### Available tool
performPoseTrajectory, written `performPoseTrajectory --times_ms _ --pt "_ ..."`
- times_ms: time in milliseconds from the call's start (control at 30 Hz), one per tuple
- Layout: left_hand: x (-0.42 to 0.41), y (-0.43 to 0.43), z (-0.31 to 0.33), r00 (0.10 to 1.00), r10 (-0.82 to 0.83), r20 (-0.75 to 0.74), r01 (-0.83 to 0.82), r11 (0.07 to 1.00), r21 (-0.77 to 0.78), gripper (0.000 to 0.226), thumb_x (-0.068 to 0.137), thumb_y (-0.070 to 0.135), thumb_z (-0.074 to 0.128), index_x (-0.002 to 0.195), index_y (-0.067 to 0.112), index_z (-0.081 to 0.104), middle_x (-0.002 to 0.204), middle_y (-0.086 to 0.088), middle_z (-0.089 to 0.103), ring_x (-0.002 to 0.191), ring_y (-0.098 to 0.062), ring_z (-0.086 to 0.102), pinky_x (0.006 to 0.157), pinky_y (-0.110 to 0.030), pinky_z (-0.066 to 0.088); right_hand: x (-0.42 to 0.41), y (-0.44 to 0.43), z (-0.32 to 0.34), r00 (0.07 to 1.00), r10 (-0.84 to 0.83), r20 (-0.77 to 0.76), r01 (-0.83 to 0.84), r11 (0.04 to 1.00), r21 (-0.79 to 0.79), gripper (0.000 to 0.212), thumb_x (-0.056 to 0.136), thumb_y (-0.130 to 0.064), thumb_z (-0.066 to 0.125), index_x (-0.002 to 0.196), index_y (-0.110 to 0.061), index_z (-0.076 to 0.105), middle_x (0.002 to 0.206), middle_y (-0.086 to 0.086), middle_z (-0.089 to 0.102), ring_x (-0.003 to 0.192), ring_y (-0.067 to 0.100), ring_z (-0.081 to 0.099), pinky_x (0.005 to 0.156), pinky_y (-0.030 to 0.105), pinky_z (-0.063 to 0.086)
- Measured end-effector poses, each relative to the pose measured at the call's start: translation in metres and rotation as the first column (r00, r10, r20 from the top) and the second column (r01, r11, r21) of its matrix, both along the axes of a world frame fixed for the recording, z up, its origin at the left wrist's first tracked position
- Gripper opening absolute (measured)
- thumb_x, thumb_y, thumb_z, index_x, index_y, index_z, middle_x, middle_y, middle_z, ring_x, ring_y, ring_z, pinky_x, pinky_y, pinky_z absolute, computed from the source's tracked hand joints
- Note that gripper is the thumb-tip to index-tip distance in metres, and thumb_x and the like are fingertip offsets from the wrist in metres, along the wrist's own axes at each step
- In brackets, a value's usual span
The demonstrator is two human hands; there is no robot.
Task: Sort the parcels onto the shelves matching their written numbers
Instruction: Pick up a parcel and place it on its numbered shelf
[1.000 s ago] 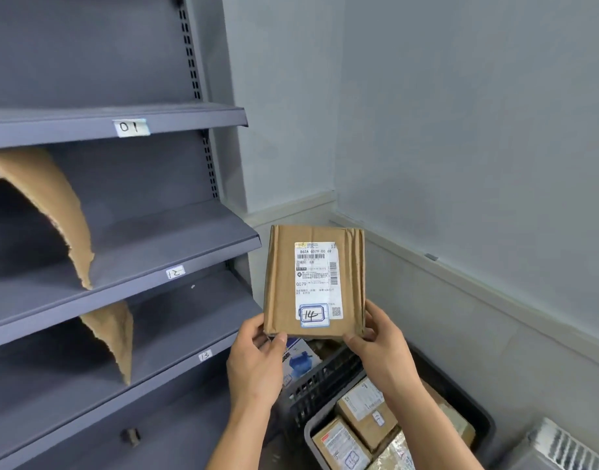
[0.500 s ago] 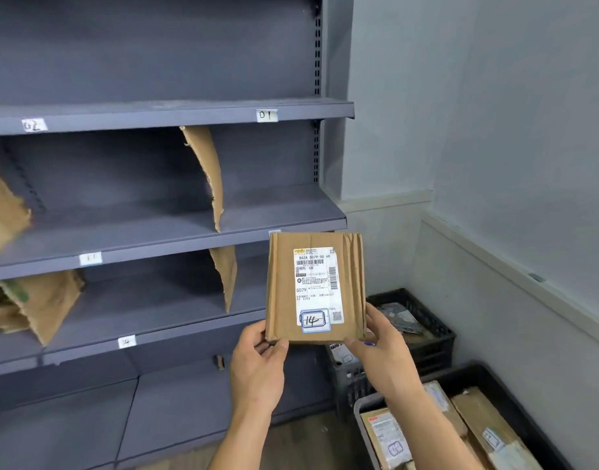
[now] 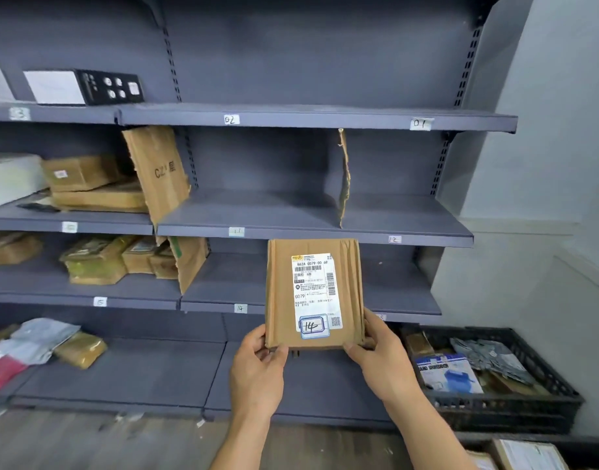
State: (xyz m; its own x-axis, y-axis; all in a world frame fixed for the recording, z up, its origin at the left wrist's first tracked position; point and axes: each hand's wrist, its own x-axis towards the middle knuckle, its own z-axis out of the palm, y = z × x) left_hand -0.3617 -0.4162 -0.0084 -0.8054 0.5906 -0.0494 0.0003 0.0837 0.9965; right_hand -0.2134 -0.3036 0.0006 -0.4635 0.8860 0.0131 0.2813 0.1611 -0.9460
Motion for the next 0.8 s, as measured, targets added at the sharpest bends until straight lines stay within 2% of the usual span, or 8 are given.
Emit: performPoseTrajectory --times_ms 133,200,267,333,500,600,800 --pt "-0.048 -0.035 -0.001 0.998 0.069 -0.002 -0.069 0.998 -0.010 0.036 0.089 0.007 0.071 0.114 0.032 0.063 0.105 0.013 0.071 0.099 -0.005 0.066 0.083 -0.022 0.048 -0.058 -0.024 -0.001 0.998 0.067 -0.010 -0.067 0.998 0.004 0.056 0.093 -0.007 0.066 0.137 -0.038 0.053 0.115 -0.027 0.067 0.107 -0.007 0.060 0.080 0.010 0.047" --pt "-0.070 -0.051 -0.001 0.994 0.106 -0.008 -0.106 0.994 0.002 0.036 0.089 0.006 0.071 0.113 0.031 0.063 0.105 0.012 0.071 0.098 -0.006 0.066 0.083 -0.022 0.048 -0.084 -0.036 -0.002 0.994 0.107 -0.014 -0.107 0.994 -0.003 0.056 0.092 -0.006 0.065 0.137 -0.037 0.054 0.117 -0.026 0.068 0.112 -0.004 0.061 0.090 0.016 0.048" --pt "-0.089 -0.067 0.001 0.991 0.130 -0.011 -0.130 0.991 0.014 0.036 0.090 0.004 0.069 0.110 0.033 0.062 0.102 0.014 0.070 0.096 -0.002 0.065 0.077 -0.016 0.046 -0.108 -0.046 -0.002 0.990 0.143 -0.012 -0.143 0.990 0.005 0.057 0.091 -0.005 0.064 0.137 -0.038 0.054 0.117 -0.026 0.068 0.113 -0.003 0.060 0.095 0.021 0.049" --pt "-0.107 -0.084 0.003 0.989 0.150 -0.007 -0.149 0.989 0.019 0.037 0.091 0.004 0.068 0.106 0.036 0.060 0.100 0.017 0.068 0.094 0.003 0.063 0.073 -0.011 0.044 -0.131 -0.058 -0.003 0.985 0.170 0.001 -0.170 0.985 0.014 0.058 0.091 -0.003 0.064 0.134 -0.039 0.055 0.116 -0.027 0.068 0.112 -0.003 0.061 0.094 0.022 0.049" --pt "-0.147 -0.121 -0.003 0.973 0.231 0.013 -0.231 0.973 0.013 0.036 0.090 0.004 0.069 0.102 0.037 0.062 0.100 0.017 0.071 0.093 0.002 0.067 0.078 -0.019 0.047 -0.182 -0.089 -0.006 0.972 0.237 0.012 -0.237 0.972 -0.001 0.054 0.090 -0.004 0.064 0.129 -0.042 0.057 0.113 -0.029 0.068 0.110 -0.003 0.062 0.098 0.028 0.051" --pt "-0.166 -0.139 -0.005 0.959 0.284 0.026 -0.284 0.958 0.031 0.035 0.089 0.004 0.069 0.100 0.037 0.064 0.096 0.018 0.072 0.086 0.007 0.068 0.076 -0.017 0.048 -0.208 -0.102 -0.006 0.954 0.298 0.016 -0.298 0.955 -0.010 0.057 0.089 -0.001 0.060 0.133 -0.038 0.057 0.115 -0.026 0.069 0.111 -0.003 0.062 0.100 0.030 0.050" --pt "-0.198 -0.154 -0.007 0.926 0.374 0.048 -0.375 0.926 0.034 0.034 0.089 0.004 0.069 0.100 0.037 0.064 0.094 0.020 0.072 0.085 0.010 0.066 0.074 -0.013 0.046 -0.253 -0.111 -0.004 0.926 0.378 0.009 -0.377 0.926 -0.013 0.054 0.089 -0.004 0.062 0.130 -0.039 0.059 0.113 -0.025 0.070 0.110 -0.001 0.063 0.099 0.029 0.050"
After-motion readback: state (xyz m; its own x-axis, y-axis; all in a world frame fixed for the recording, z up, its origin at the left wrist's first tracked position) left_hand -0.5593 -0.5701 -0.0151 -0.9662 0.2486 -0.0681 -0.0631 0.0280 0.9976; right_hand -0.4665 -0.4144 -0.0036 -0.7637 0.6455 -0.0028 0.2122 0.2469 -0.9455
